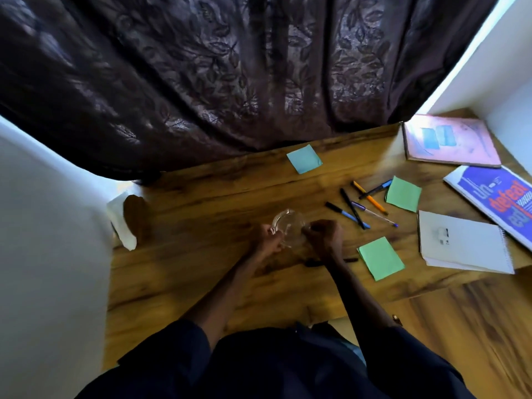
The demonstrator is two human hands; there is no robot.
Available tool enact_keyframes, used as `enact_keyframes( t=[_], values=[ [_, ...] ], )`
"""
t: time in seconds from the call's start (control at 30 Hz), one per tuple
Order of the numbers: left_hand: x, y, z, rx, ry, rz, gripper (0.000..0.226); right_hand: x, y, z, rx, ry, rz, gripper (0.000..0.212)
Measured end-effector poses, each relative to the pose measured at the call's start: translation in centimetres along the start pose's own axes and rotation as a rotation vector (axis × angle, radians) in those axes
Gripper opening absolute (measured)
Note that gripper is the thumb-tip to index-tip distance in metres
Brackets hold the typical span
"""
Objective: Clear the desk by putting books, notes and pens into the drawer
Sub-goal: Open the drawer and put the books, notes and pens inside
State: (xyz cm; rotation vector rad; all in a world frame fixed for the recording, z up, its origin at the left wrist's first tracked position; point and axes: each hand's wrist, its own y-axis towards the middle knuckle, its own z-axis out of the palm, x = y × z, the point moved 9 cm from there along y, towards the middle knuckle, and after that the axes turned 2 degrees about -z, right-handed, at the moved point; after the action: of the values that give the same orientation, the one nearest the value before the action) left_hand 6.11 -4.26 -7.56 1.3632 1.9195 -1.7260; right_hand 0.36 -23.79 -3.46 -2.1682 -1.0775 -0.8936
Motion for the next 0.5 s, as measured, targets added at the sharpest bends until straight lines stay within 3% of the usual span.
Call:
enact_keyframes(
  t=[0.13,0.23,0.33,0.5],
  values=[
    [0.0,-0.6,-2.6,0.046,-0.119,-0.016,0.017,2.4,-0.9,1.7,0.028,0.009,0.029,0.022],
    [1.0,-0.8,-4.7,0.077,-0.229,-0.002,0.024,4.0,-1.8,2.9,0.024,0.099,-0.023,0.026],
    [2.4,-1.4,-7.0,0.082,-0.311,0.009,0.021,6.7,-3.2,3.8,0.039,0.126,-0.077,0.01],
    [5.2,-2.8,-11.9,-0.092,-0.34,-0.002,0.028,9.8,-4.3,6.8,0.155,0.119,-0.105,0.015]
  ],
)
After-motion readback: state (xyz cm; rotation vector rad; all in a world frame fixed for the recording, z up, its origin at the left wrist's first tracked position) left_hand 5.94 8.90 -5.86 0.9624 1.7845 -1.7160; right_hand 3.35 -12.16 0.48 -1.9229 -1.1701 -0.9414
